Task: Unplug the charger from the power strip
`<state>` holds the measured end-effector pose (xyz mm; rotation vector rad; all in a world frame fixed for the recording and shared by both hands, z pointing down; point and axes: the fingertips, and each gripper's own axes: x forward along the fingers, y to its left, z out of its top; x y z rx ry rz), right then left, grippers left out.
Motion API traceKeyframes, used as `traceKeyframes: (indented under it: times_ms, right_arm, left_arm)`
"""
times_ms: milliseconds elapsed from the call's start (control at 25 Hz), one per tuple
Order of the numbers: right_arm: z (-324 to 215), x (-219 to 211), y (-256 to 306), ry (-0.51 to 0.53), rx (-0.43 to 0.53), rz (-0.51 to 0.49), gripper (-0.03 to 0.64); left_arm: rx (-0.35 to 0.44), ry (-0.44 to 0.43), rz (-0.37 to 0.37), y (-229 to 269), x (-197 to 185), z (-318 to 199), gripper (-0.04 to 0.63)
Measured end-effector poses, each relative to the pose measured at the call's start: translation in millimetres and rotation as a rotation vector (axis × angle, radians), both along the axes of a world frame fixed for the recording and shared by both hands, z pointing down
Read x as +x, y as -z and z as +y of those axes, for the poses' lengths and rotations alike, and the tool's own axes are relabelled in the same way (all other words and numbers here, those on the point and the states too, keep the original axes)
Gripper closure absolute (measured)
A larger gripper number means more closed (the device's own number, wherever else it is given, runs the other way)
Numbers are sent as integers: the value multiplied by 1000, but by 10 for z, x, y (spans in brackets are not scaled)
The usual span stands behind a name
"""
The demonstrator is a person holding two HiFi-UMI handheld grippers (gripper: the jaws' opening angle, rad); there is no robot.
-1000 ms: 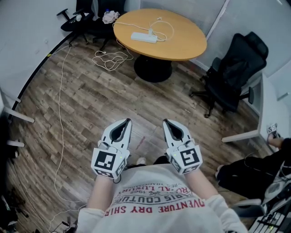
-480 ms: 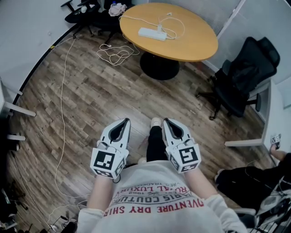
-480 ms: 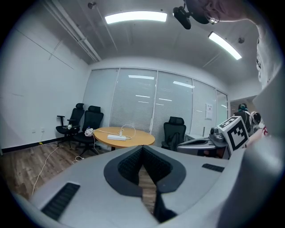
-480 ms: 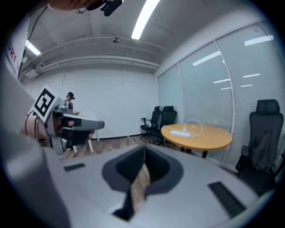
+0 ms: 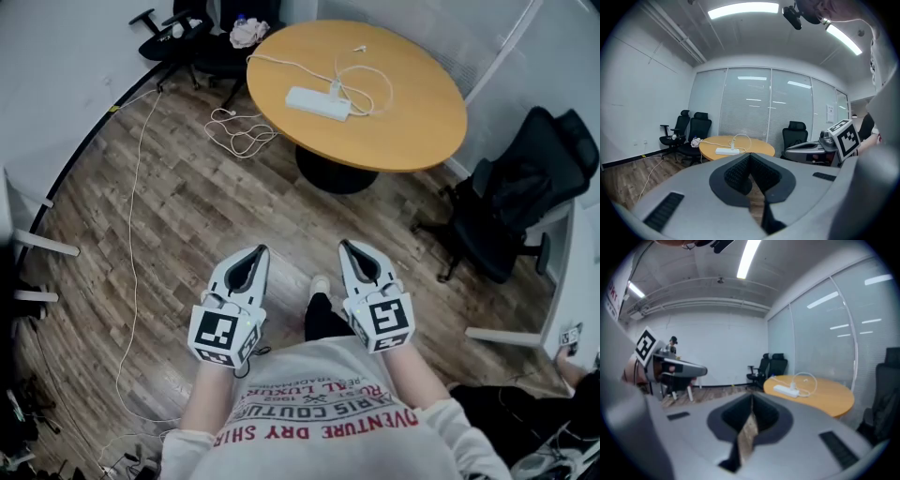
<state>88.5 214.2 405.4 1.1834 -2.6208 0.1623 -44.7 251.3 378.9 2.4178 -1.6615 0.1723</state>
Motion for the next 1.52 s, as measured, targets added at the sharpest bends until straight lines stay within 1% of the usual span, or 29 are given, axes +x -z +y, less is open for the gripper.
traceKeyframes:
  times_ms: [160,280,400,560,680,760,920,1200,1320,1440,1520]
  right_arm:
    - [-688,99,-72,11,-11,48,588]
    - [-1140,130,-71,28,20,50,588]
    - [-1525,186,-44,17,23,45,588]
    - [-1885,258,-50,-1,-1,43,588]
    - [-2068,299,-154,-16,-34,48,588]
    - [-2215,325,-225,-35,-54,46,588]
    - [-2592,315,-277,-84,-64,54,588]
    - [-3456,216,-216,-211,-58,58,588]
    - [-3768,201,-268,-291,-82,56,588]
    - [-4040,152,-382,-363,-138,48,588]
    - [-4189,114,-512,-405,-185,52,588]
  left_arm:
    - [3,1,-13,37,81,-694,561]
    - [10,-1,-16,20,125,-1149,561]
    - [7,0,-20,-16,160,-1523,561]
    - [-20,-6,-5,-76,211,-1879,561]
    - [-51,-24,2,-177,247,-2088,561]
    - [-57,-44,1,-220,271,-2267,561]
    - [-52,-104,-11,-247,270,-2741,561]
    - [-18,-246,-23,-131,172,-3847,561]
    - [-37,-315,-22,-190,137,-4244,561]
    - [-70,-388,-32,-319,103,-4588,561]
    - [-107,-427,-45,-486,63,-4793,561]
